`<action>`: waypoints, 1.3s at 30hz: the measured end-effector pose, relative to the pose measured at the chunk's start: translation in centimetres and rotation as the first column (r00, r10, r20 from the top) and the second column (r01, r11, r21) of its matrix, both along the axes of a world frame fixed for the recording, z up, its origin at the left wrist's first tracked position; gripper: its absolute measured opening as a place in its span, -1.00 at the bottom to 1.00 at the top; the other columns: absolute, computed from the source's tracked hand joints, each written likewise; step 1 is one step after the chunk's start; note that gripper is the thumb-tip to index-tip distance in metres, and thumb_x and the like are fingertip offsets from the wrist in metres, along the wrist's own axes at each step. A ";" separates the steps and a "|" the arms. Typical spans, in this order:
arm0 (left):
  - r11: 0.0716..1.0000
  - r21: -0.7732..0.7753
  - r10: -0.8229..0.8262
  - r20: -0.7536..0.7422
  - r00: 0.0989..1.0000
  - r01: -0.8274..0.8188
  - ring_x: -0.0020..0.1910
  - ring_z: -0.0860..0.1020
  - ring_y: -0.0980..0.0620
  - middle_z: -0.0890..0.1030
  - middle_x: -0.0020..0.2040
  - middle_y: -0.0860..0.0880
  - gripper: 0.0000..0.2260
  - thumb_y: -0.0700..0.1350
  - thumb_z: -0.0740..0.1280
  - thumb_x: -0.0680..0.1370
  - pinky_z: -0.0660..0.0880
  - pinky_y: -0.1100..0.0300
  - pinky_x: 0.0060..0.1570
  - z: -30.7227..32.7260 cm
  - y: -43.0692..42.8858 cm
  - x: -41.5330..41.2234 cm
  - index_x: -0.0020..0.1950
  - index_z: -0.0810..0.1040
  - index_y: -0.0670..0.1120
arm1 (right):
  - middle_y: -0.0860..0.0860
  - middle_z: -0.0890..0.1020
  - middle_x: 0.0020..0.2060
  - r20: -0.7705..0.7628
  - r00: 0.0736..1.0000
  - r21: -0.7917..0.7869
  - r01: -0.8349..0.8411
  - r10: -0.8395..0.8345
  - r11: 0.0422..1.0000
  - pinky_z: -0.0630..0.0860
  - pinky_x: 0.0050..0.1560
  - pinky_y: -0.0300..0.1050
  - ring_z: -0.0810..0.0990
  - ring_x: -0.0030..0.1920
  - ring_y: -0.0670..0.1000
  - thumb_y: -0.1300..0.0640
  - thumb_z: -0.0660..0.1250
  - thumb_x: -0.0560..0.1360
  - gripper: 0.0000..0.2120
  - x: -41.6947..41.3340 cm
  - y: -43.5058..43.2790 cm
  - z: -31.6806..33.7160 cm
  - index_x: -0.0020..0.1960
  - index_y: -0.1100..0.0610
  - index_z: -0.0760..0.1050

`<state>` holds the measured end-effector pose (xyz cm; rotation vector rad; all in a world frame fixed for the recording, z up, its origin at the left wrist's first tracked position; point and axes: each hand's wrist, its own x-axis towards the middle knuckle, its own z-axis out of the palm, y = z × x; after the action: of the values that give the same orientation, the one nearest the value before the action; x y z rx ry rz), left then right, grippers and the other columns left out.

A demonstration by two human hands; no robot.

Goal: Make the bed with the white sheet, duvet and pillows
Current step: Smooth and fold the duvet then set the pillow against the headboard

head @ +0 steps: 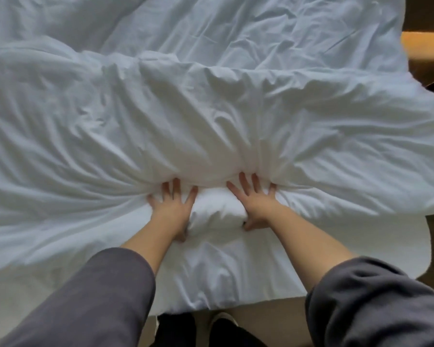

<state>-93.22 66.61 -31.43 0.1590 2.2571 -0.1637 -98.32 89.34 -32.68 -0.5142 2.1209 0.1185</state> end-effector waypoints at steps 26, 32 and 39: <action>0.989 0.148 0.055 -0.198 0.979 -0.026 0.55 -0.03 -0.25 -0.13 0.56 -0.28 -0.10 -0.29 0.37 0.43 0.11 -0.25 0.41 3.6 13.9 7.5 0.58 -0.18 -0.11 | 0.09 -0.26 0.56 -0.302 0.952 0.135 -0.007 0.048 0.991 -0.04 0.38 0.47 -0.21 0.55 0.27 0.03 0.31 0.53 -0.08 6.0 15.2 5.8 0.55 -0.12 -0.35; 0.961 0.267 0.008 -0.286 0.958 0.072 0.52 0.09 -0.30 0.02 0.55 -0.31 -0.12 -0.27 0.41 0.37 0.17 -0.30 0.36 1.3 25.5 4.5 0.55 -0.03 -0.08 | 0.23 -0.29 0.54 -0.307 0.952 0.356 0.121 -0.006 0.927 0.05 0.37 0.48 -0.20 0.53 0.34 -0.02 0.32 0.53 0.00 3.0 27.6 5.9 0.51 -0.04 -0.49; 0.947 0.286 -0.046 -0.328 0.943 0.145 -0.35 0.60 -0.16 0.60 -0.26 -0.18 -0.64 -0.27 0.51 0.17 0.45 0.15 -0.51 -0.3 30.6 -0.1 -0.06 0.63 -0.13 | 0.22 0.59 -0.02 -0.394 0.917 0.134 -0.011 0.064 0.991 0.52 -0.12 0.08 0.60 -0.05 0.27 0.35 0.22 0.47 -0.73 -2.2 32.3 3.5 0.14 0.24 0.52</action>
<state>-93.34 97.17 -31.77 0.4377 2.5895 0.1226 -100.54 121.67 -29.14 -0.4838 2.4793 0.4111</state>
